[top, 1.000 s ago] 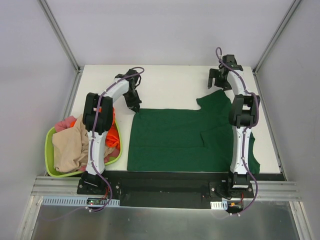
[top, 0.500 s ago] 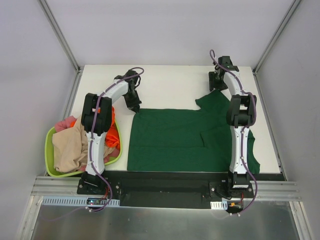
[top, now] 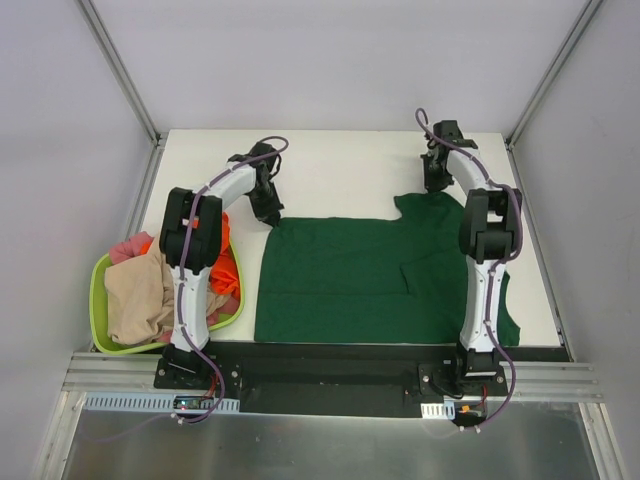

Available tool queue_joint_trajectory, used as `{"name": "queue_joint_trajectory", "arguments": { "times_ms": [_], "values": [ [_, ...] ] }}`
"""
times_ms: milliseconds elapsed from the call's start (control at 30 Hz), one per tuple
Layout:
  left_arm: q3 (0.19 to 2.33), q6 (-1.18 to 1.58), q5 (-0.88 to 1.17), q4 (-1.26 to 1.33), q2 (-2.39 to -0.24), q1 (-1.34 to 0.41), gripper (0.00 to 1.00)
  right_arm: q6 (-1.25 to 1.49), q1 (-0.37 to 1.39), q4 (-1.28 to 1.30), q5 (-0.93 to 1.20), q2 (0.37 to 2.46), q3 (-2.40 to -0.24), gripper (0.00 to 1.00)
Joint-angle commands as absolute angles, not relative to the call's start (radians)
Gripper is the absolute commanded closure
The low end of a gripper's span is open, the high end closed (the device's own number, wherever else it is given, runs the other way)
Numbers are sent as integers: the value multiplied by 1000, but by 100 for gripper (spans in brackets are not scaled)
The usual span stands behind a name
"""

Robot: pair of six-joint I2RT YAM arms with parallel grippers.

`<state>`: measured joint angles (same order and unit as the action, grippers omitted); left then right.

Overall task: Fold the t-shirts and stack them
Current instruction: Grap the side of the flattened tshirt furthest away from the robot with both arms, then fold the other side of the tshirt into a rectangle

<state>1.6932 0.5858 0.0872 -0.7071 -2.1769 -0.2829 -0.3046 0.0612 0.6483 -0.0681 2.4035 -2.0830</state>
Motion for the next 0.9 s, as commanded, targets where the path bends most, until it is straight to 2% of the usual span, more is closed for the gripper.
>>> {"name": "queue_joint_trajectory", "arguments": {
  "times_ms": [0,333,500,667,867],
  "values": [
    [1635,604,114,-687,-2091,-308,100,-213,87,585,-77,2148,-1878,100],
    [1439,604,58,-630,-1913,-347,100,-120,101,465,-100,1714,-1309,100],
    [1312,589,40,-582,-1804,-360,100,-112,106,465,-107,1487,-1114,100],
    [1243,545,35,-538,-1714,-370,100,-110,104,521,-184,1318,-1008,100],
    [1233,479,6,-486,-1644,-370,100,-136,92,551,-265,1247,-985,99]
  ]
}}
